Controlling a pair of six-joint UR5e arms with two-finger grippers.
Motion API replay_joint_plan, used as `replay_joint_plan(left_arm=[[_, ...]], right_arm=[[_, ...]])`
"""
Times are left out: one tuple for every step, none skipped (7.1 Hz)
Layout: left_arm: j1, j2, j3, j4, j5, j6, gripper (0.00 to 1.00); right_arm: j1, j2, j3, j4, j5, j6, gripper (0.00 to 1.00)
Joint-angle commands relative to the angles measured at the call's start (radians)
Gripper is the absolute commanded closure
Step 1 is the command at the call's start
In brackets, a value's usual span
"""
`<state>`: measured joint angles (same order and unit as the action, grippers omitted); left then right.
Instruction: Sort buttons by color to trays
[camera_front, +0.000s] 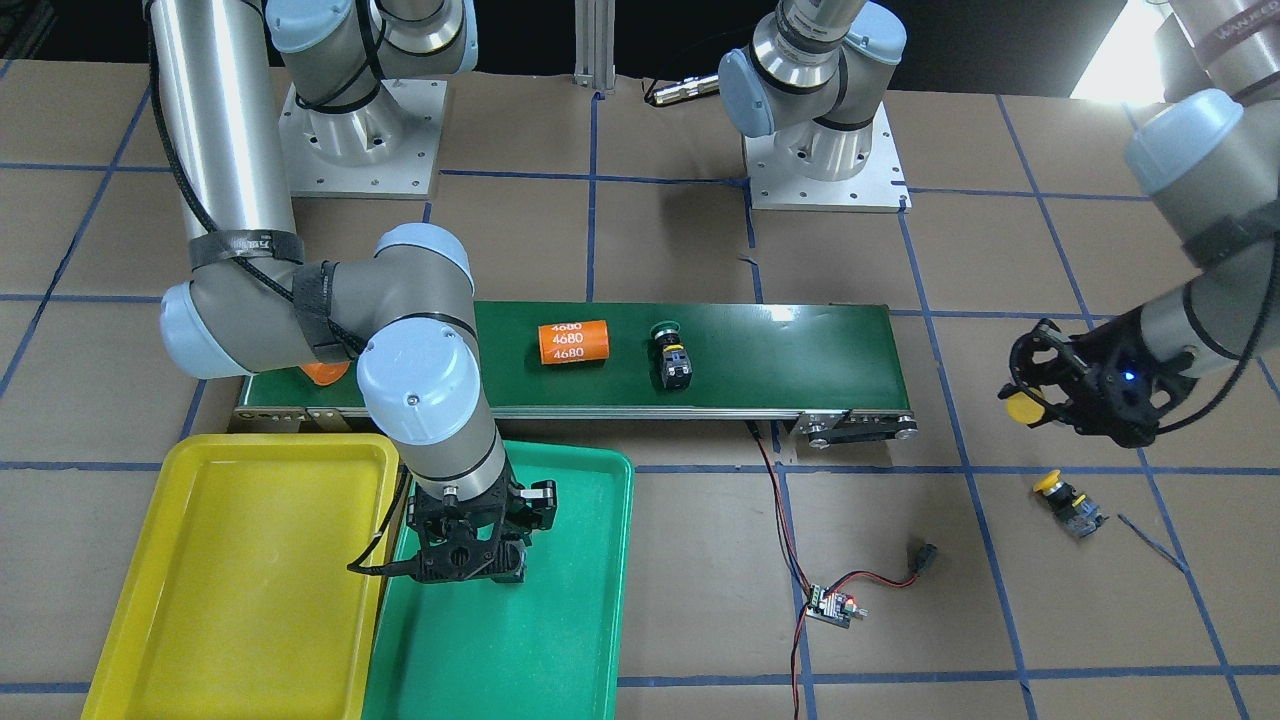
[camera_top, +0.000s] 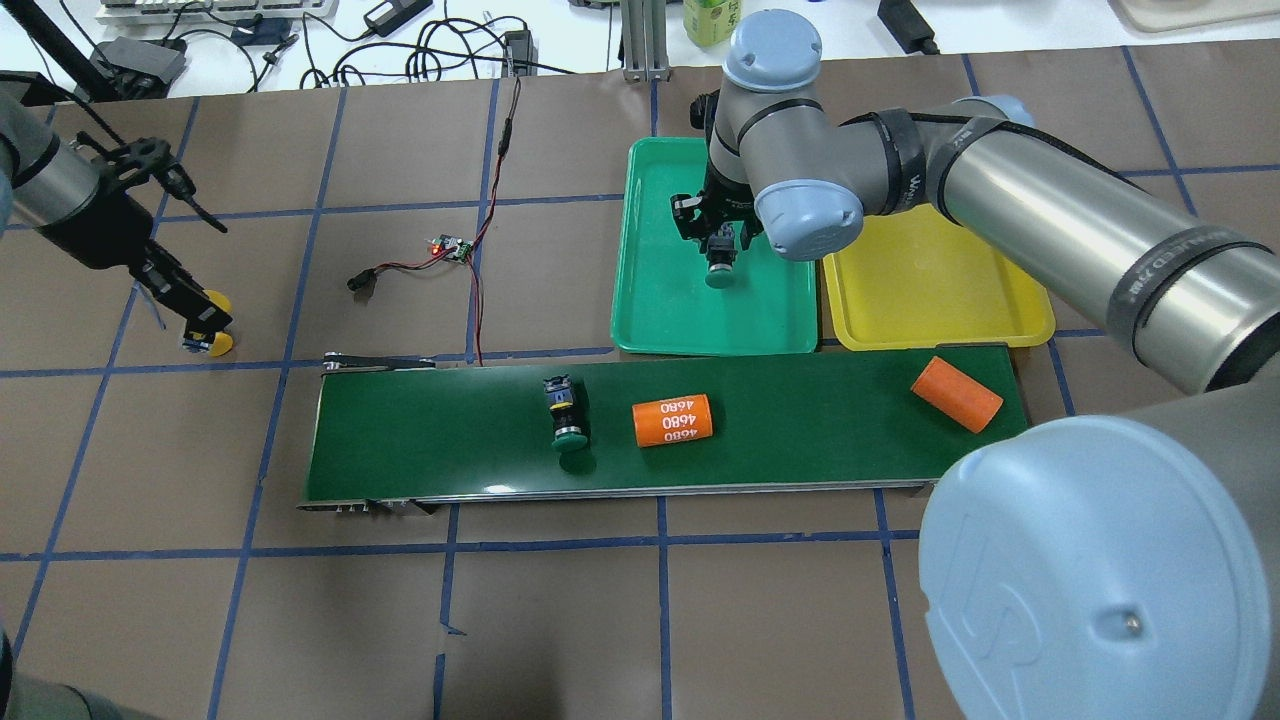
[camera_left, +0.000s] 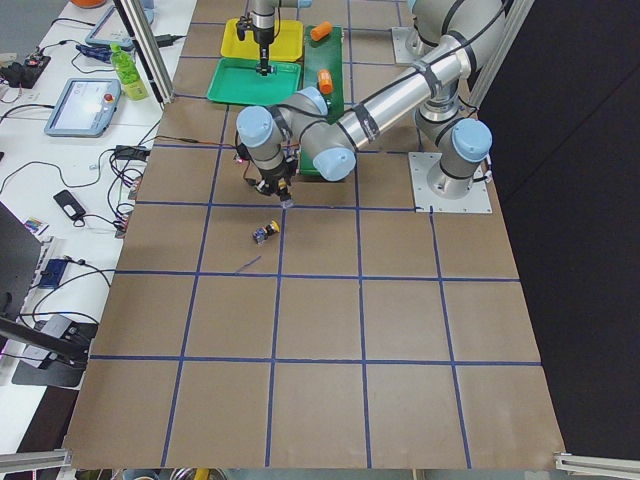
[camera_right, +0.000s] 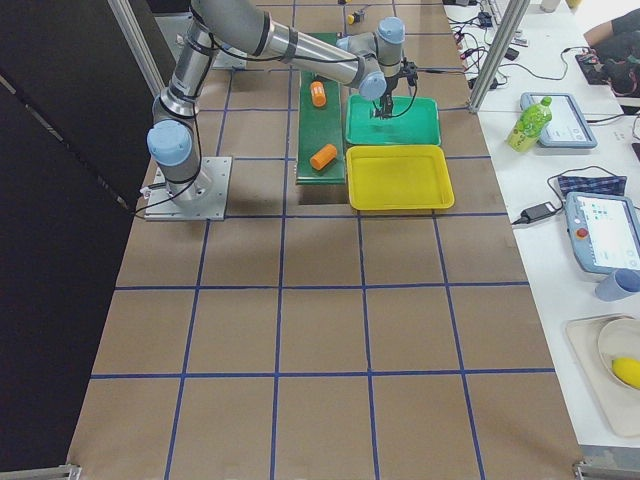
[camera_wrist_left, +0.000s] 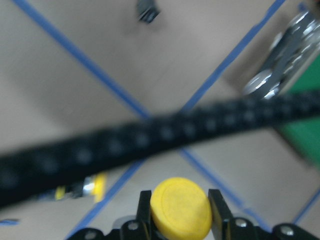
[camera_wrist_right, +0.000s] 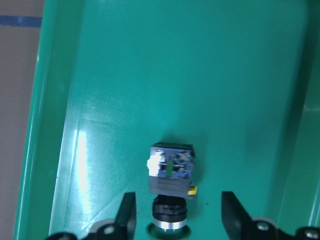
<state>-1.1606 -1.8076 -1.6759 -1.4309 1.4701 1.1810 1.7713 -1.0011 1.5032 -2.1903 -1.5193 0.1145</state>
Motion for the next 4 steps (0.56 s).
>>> replay_joint_plan(left_arm=[[-0.143, 0.129, -0.159, -0.002, -0.004, -0.206, 0.78], [-0.189, 0.169, -0.23, 0.059, -0.005, -0.225, 0.78], [-0.256, 0.181, -0.273, 0.14, -0.005, -0.225, 0.79], [-0.314, 0.176, -0.307, 0.186, 0.006, -0.213, 0.79]], right_arm=[[-0.006, -0.068, 0.005, 0.044, -0.005, -0.002, 0.0], [-0.007, -0.138, 0.006, 0.152, -0.009, -0.004, 0.0], [-0.019, -0.207, 0.006, 0.253, -0.009, -0.009, 0.0], [-0.038, -0.259, 0.015, 0.297, -0.009, -0.028, 0.0]])
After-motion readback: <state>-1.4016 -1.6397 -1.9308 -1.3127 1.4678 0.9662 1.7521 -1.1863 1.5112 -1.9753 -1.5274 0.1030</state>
